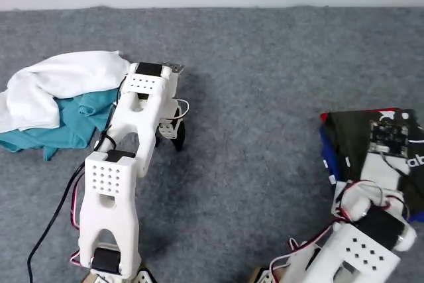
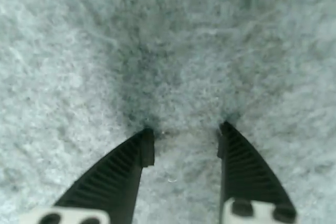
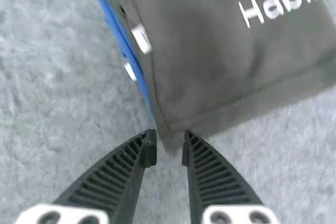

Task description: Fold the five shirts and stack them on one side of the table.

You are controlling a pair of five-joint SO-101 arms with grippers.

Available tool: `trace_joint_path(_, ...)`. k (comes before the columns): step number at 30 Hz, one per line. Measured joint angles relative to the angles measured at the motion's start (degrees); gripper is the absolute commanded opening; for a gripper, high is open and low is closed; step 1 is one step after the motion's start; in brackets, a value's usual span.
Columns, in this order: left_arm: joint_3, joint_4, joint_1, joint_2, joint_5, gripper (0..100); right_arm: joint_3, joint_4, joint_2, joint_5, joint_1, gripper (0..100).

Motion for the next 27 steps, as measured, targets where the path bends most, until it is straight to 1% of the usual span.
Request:
trace_joint_path(5,0.0,0.0,0.0,0.0,0.0,20,1.9,1.3,0.0,0.0,8.7,10.0)
trace_joint_path(9,0.0,0.0,0.0,0.0,0.0,20,2.8,1.3,0.0,0.0,11.5,10.0)
trace_joint_path(27,0.0,0.0,0.0,0.0,0.0,20,2.8,2.4,0.0,0.0,11.8,10.0)
